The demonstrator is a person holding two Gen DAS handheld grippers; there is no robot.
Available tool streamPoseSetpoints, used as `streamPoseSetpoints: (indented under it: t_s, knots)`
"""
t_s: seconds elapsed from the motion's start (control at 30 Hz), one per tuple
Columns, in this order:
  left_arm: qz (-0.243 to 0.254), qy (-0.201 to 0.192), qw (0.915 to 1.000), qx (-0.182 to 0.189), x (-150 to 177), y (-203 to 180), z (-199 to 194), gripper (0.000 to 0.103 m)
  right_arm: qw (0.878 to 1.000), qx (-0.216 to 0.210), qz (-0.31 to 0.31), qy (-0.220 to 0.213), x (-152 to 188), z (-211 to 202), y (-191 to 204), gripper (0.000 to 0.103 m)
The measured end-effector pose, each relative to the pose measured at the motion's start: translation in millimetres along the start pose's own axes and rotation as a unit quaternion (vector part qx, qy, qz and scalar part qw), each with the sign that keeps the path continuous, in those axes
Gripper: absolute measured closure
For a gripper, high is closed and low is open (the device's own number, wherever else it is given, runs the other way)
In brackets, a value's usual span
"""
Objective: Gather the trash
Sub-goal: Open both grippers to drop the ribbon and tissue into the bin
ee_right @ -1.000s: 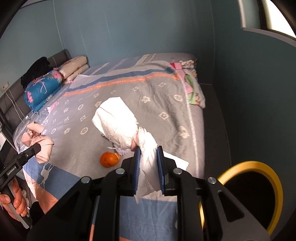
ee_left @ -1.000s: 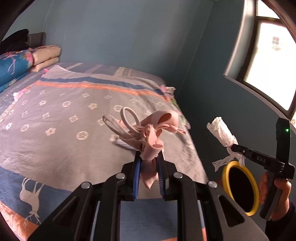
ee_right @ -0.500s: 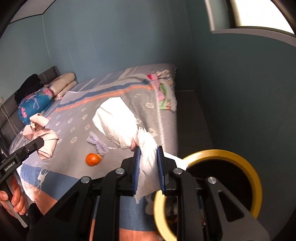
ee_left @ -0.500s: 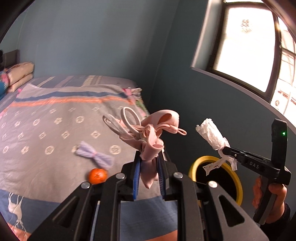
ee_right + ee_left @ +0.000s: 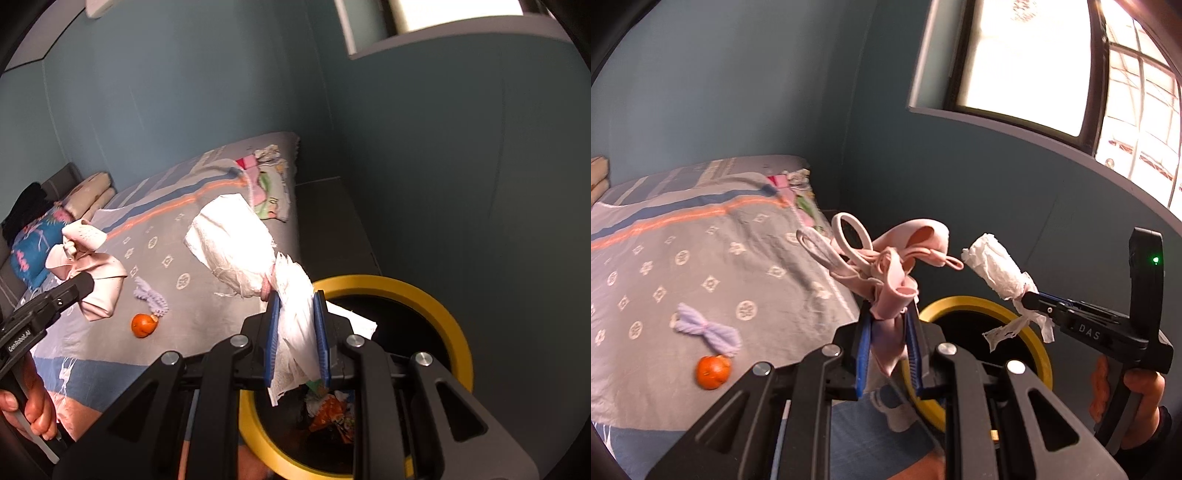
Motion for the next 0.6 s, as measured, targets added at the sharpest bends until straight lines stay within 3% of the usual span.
streamPoseSetpoints:
  t_s: [0.6]
  knots:
    - [0.009,0.095,0.993,0.069,35.5,-60.1,110.1,0.086,0.994,0.043,0.084,0.049,35.1,23.2,-78.4,0.085]
Point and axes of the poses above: each gripper's, at about its wrist camera, not at the fingertips, and z roughly the way its jaws point, y to its left, x to its underside, the point moved 3 cm from there along z, roughly the way its jaws point, and after that the axes turned 1 degree about z, right-handed, at the moved point
